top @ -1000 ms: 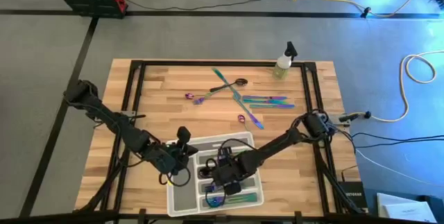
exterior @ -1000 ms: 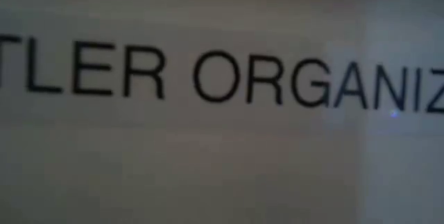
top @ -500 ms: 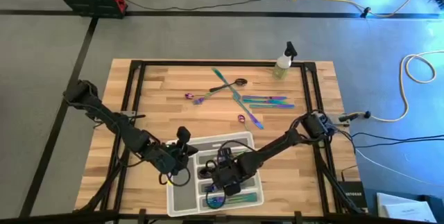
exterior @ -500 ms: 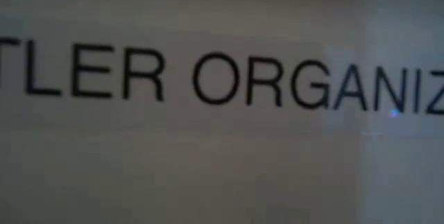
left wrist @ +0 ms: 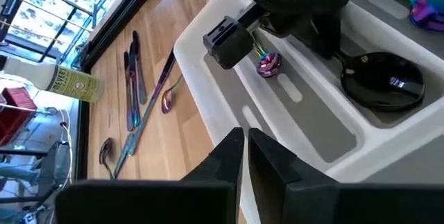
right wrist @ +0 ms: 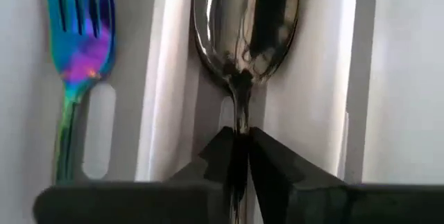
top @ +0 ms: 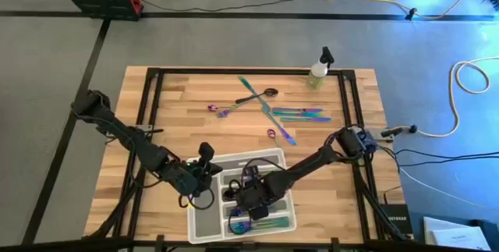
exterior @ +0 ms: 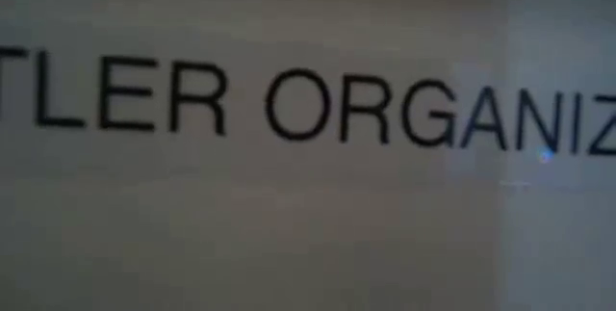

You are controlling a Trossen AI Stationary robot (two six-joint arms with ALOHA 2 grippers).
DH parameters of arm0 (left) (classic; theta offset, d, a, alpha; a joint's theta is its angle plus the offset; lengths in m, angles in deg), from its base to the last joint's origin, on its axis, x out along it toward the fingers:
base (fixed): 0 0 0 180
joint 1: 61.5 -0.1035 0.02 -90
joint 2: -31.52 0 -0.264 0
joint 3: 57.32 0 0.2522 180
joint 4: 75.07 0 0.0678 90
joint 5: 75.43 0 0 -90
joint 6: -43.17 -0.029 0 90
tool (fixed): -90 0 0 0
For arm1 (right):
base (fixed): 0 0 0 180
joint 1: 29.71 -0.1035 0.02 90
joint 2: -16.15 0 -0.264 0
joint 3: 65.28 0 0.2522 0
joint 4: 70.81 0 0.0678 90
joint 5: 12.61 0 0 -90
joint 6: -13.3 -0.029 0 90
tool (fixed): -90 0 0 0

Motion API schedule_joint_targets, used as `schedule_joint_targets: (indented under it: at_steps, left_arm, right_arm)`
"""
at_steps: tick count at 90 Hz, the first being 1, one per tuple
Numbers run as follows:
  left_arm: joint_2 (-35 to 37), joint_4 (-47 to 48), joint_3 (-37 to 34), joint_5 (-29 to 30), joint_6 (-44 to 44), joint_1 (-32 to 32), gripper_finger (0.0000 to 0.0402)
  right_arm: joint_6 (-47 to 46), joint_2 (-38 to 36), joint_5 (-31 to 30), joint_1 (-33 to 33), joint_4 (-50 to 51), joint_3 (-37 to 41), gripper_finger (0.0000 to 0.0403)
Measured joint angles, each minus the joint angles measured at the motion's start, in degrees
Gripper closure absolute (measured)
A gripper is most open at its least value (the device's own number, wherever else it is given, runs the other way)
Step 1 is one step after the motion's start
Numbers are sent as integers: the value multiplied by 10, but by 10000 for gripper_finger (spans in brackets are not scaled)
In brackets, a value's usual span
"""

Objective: Sort silverware
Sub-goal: Put the black spoon into the white silverware tray

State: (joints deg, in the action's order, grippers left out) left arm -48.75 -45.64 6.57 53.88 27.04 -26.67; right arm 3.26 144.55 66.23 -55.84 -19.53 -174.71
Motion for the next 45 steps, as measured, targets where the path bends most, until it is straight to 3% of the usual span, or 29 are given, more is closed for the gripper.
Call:
schedule_joint_targets:
  at_steps: [32, 45]
  left_arm:
    - [0, 5, 0, 0, 7, 0, 395]
    - [0, 6, 0, 0, -2, 0, 395]
  right_arm:
    - [-6, 0, 33, 0, 0, -1, 369]
    - [-20, 0, 33, 0, 0, -1, 346]
